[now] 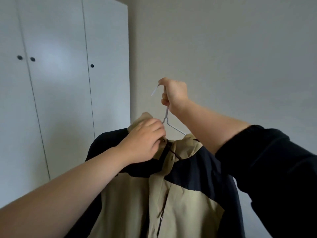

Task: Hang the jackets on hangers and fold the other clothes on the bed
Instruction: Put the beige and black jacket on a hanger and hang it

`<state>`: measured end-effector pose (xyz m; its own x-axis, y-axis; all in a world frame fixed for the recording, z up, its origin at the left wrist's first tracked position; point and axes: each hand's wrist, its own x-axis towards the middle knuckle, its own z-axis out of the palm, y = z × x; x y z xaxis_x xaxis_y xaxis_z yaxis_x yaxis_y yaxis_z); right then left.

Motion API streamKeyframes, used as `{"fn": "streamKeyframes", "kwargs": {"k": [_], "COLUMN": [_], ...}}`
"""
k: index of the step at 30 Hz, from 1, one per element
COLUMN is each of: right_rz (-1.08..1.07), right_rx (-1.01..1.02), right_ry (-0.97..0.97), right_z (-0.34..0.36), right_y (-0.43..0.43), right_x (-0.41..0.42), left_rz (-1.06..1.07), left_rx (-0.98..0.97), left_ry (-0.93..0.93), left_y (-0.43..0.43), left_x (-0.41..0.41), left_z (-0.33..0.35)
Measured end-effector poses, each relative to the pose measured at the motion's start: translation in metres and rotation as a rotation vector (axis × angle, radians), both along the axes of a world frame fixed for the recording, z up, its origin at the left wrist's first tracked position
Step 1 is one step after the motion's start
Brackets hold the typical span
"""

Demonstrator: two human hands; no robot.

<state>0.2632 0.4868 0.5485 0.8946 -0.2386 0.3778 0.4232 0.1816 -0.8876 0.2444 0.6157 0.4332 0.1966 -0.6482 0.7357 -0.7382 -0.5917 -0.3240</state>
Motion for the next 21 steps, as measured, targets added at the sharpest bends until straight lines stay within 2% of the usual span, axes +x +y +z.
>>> {"fn": "streamKeyframes", "kwargs": {"k": [2, 4, 6, 7, 9, 11, 14, 17, 19, 21], "right_rz": [0.058, 0.133, 0.191, 0.207, 0.207, 0.119, -0.165, -0.335, -0.311, -0.220], "right_rx": [-0.034, -0.061, -0.117, -0.154, -0.215, -0.314, -0.656, -1.002, -1.072, -1.016], "right_ry": [-0.014, -0.047, -0.059, -0.057, -0.055, -0.054, -0.038, 0.166, 0.337, 0.424], "right_z": [-0.001, 0.001, 0.003, 0.002, 0.000, -0.002, -0.008, -0.033, -0.059, -0.087], "right_y": [0.010, 0.016, 0.021, 0.024, 0.024, 0.013, -0.025, -0.073, -0.103, -0.126], "right_x": [0.005, 0.009, 0.011, 0.011, 0.014, 0.018, 0.027, 0.034, 0.031, 0.024], "left_rz": [0.035, 0.229, 0.499, 0.552, 0.496, 0.430, 0.432, 0.391, 0.358, 0.327], "left_rx": [-0.214, -0.417, -0.326, -0.269, -0.315, -0.449, -0.591, -0.705, -0.782, -0.839], "left_ry": [0.050, 0.290, 0.654, 0.785, 0.888, 0.901, 0.859, 0.851, 0.835, 0.802], "left_y": [0.014, 0.033, 0.044, 0.045, 0.042, 0.036, 0.035, 0.041, 0.047, 0.052], "left_x": [0.006, 0.016, 0.028, 0.034, 0.047, 0.053, 0.059, 0.067, 0.073, 0.076], "left_z": [-0.005, 0.002, 0.014, 0.019, 0.023, 0.020, 0.015, 0.012, 0.012, 0.014]}}
